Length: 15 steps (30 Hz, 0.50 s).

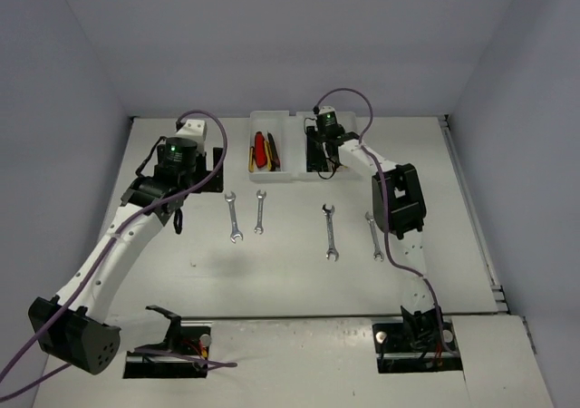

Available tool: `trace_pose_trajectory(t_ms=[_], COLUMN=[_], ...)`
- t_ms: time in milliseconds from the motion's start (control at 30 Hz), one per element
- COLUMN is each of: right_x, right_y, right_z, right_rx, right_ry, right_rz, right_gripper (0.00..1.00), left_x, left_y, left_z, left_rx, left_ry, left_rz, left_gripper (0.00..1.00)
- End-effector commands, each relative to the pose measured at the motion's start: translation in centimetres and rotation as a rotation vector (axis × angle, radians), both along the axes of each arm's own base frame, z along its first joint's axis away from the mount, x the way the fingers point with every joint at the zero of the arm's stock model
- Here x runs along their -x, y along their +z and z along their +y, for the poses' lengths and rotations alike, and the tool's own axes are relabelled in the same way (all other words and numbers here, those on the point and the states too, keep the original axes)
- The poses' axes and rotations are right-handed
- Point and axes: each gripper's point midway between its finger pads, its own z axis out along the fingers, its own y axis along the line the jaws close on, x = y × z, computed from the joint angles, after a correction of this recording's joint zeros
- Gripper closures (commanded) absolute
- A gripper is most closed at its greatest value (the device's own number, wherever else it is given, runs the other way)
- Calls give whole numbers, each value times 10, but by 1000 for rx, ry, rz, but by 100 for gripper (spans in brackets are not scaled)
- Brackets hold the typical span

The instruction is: Sort the tools into containers

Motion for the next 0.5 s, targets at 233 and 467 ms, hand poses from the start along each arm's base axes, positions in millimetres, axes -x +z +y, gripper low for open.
trace_pose_trajectory(t_ms=[233,467], right_x=[39,152], right_y=[89,49], right_z=[-46,-69], right_rx=[96,156], right_ry=[-110,-98], right_rz=[-117,83], right_gripper=[55,55], left_x=[2,5], left_y=[27,32], left_z=[10,8], left_rx=[6,20], left_ry=[-10,-22], left_rz=[-106,-118], left_gripper=[9,9])
